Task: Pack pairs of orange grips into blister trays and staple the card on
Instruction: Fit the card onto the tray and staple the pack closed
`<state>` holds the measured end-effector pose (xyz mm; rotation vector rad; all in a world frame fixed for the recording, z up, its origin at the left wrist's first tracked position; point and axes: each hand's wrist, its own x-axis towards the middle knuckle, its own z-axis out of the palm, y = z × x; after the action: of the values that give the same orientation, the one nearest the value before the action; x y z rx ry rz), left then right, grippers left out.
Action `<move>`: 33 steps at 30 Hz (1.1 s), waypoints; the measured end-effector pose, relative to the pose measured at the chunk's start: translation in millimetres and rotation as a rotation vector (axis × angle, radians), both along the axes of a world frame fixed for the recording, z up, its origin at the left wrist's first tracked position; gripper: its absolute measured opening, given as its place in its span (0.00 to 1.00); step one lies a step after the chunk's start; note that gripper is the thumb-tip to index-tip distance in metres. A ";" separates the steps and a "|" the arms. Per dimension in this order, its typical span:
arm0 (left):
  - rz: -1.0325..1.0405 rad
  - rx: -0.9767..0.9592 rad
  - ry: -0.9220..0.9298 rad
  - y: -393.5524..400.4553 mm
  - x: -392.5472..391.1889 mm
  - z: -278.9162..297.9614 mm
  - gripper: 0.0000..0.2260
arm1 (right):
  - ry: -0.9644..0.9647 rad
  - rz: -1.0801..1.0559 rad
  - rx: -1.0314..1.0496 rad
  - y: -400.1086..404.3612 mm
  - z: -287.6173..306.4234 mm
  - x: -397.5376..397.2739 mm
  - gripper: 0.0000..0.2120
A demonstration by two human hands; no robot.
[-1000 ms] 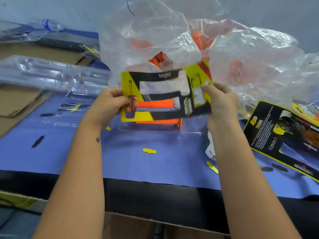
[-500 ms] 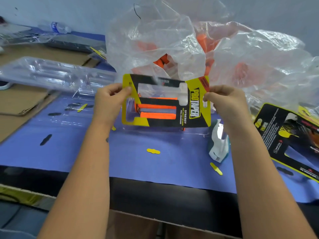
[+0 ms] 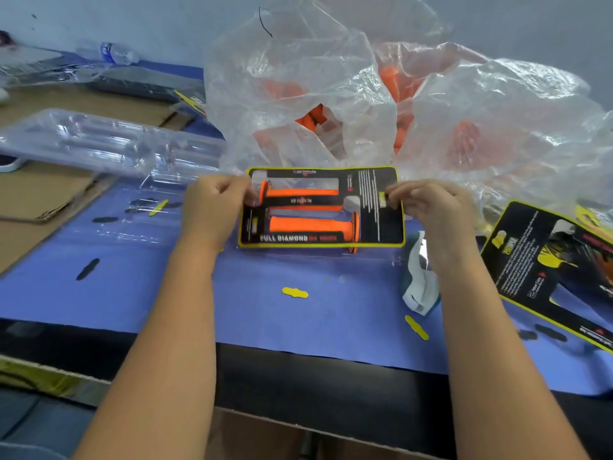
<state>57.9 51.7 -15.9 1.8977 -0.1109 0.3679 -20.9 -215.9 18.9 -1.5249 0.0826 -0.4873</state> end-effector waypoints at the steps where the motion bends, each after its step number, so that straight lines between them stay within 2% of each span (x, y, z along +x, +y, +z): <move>1: 0.023 0.073 -0.008 -2.0 1.3 -3.1 0.14 | 0.024 -0.023 -0.033 0.2 -2.1 -0.5 0.10; 3: 0.060 0.174 -0.047 -4.2 4.5 -8.4 0.17 | 0.058 -0.074 -0.146 0.7 -6.1 -0.7 0.07; 5: 0.099 0.226 -0.105 -5.5 6.3 -10.4 0.17 | 0.061 -0.089 -0.256 -0.3 -10.4 -0.5 0.08; 7: 0.100 0.199 -0.143 -7.3 6.2 -9.3 0.12 | 0.060 -0.098 -0.301 -2.3 -13.9 -0.9 0.09; 9: 0.034 0.168 -0.140 -10.4 3.5 -8.3 0.11 | 0.069 -0.140 -0.355 -4.0 -16.8 -1.1 0.09; 12: -0.082 0.318 -0.094 -17.1 -0.3 -10.3 0.23 | 0.080 -0.226 -0.510 -4.1 -21.2 -1.0 0.07; 15: -0.088 0.512 -0.098 -22.5 -3.1 -11.6 0.31 | 0.184 -0.330 -0.637 -4.5 -23.6 0.1 0.08; 20: -0.101 0.596 -0.114 -24.6 -3.9 -11.3 0.35 | 0.409 -0.265 -0.641 0.2 -19.9 1.3 0.24; 22: -0.118 0.624 -0.123 -24.3 -6.5 -11.9 0.41 | 0.437 -0.236 -0.691 5.3 -17.2 4.1 0.26; 24: -0.144 0.614 -0.124 -22.6 -8.2 -11.9 0.50 | 0.426 -0.233 -0.593 8.6 -12.3 6.7 0.25; 26: -0.154 0.579 -0.122 -20.2 -9.0 -11.5 0.54 | 0.383 -0.191 -0.280 8.2 -7.7 6.2 0.25; 28: -0.166 0.532 -0.113 -20.5 -10.5 -10.5 0.55 | 0.331 -0.057 -0.044 4.0 -5.9 3.9 0.13; 29: -0.176 0.523 -0.114 -21.6 -11.1 -10.0 0.56 | 0.317 0.007 0.017 3.0 -5.0 1.8 0.09; 33: -0.199 0.549 -0.157 -27.5 -11.7 -9.7 0.55 | 0.245 0.093 0.081 4.8 -3.6 -1.7 0.10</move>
<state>46.2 24.2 -25.7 2.3682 -0.5485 0.3744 -22.6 -211.2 15.2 -1.4959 0.2184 -0.2192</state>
